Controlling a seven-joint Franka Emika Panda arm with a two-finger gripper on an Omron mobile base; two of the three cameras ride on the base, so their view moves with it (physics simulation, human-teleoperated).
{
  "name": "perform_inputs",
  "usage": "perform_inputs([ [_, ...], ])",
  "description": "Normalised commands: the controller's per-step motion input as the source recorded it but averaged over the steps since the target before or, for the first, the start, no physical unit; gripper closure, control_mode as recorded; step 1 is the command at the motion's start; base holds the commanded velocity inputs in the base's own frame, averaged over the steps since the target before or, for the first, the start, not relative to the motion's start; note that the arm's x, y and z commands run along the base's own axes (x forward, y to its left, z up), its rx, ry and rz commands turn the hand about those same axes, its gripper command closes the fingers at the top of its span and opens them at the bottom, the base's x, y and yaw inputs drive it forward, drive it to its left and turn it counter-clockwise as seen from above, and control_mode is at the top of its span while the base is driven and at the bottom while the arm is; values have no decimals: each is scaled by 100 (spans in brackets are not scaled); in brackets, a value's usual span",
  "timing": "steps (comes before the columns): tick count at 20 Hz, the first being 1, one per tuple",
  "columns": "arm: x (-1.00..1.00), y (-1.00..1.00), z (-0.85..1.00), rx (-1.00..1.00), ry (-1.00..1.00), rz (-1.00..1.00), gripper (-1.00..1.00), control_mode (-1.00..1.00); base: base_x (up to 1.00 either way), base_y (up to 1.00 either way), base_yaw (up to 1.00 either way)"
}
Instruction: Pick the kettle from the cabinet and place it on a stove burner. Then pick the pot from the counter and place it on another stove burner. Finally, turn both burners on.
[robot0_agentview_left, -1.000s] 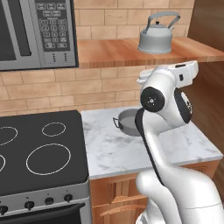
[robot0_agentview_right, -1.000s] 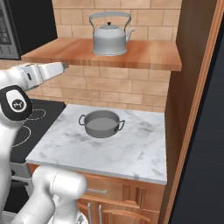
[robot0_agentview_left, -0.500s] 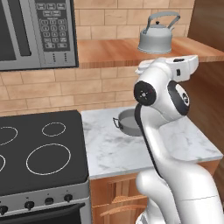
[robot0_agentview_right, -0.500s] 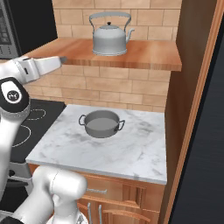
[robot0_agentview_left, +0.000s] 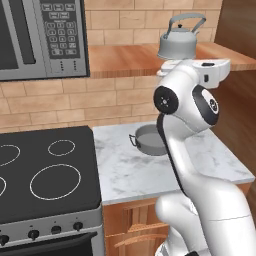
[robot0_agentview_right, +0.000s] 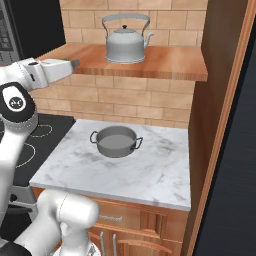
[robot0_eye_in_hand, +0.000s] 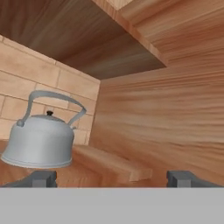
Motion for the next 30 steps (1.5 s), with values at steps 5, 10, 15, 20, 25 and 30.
perform_inputs([
  [5, 6, -2, 10, 0, -10, -1, -100, -100, 0, 0, 0],
  [10, 3, 0, 0, 0, -7, 0, -100, -100, 0, 0, 0],
  [15, 0, 0, 0, 0, -5, 0, -100, -100, 0, 0, 0],
  [20, 3, 0, 0, 0, -4, 0, -100, -100, 0, 0, 0],
  [25, 14, 0, 0, 0, 0, -2, -100, -100, 0, 0, 0],
  [30, 23, 4, 0, 0, 0, -2, -100, -100, 0, 0, 0],
])
